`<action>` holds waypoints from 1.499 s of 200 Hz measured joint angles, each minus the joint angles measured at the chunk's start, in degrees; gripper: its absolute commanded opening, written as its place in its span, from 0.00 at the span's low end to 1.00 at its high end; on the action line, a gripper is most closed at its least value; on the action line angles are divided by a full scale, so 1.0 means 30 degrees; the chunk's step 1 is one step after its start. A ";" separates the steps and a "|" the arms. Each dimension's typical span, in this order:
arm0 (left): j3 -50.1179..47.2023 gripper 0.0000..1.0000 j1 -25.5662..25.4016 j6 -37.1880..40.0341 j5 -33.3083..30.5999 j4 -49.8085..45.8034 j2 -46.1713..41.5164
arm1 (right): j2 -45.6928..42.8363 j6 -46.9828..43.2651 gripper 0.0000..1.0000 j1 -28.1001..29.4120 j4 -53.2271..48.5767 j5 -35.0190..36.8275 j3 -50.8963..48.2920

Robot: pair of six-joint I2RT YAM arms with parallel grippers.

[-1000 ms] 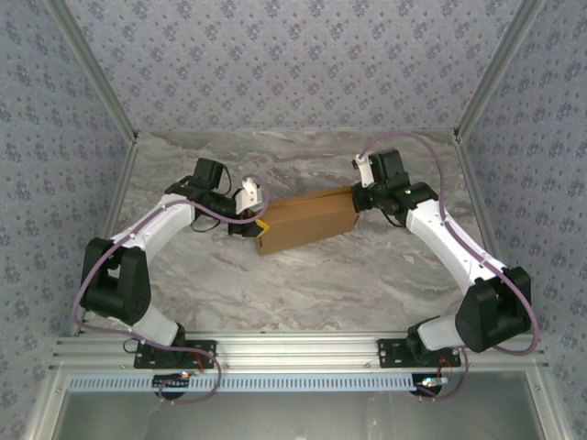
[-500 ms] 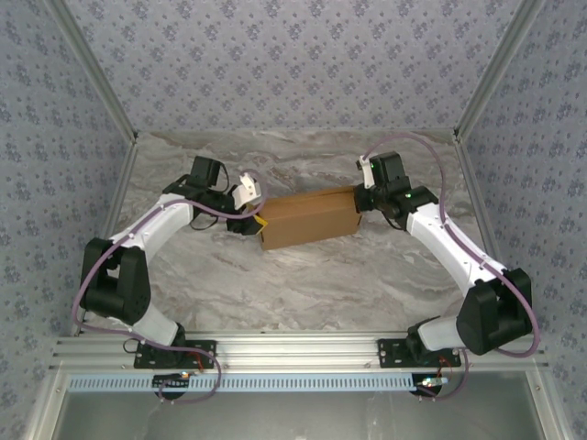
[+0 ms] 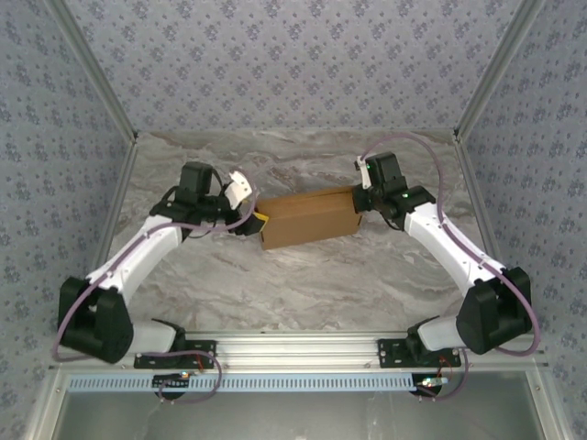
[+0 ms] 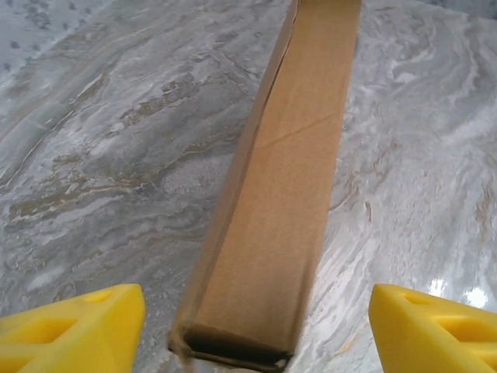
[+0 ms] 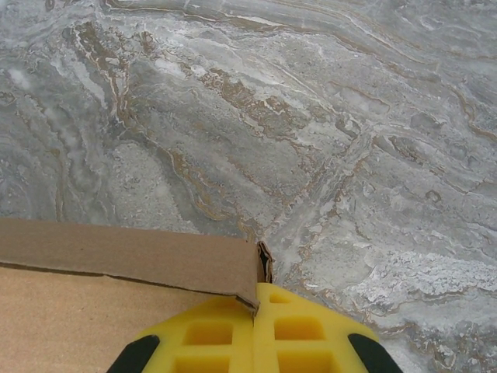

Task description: Fold the paper box

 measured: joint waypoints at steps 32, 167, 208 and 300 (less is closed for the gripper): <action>-0.1129 0.66 -0.1705 -0.3461 -0.3869 0.0809 -0.1756 | 0.0277 -0.0007 0.06 0.0175 -0.0197 0.0277 0.0335; -0.1188 0.08 -0.2033 -0.6798 -0.8029 -0.0772 -0.1821 | 0.0386 0.0000 0.06 0.0430 -0.0386 0.0670 0.0488; -0.0780 0.00 -0.2055 -0.8859 -0.8408 -0.0954 -0.1508 | 0.0386 0.0080 0.07 0.0619 -0.0386 0.0969 0.0488; 0.0073 0.00 -0.2324 -1.6874 -0.9041 -0.1253 -0.0743 | 0.0233 0.0787 0.06 0.1435 0.0481 0.2331 -0.0197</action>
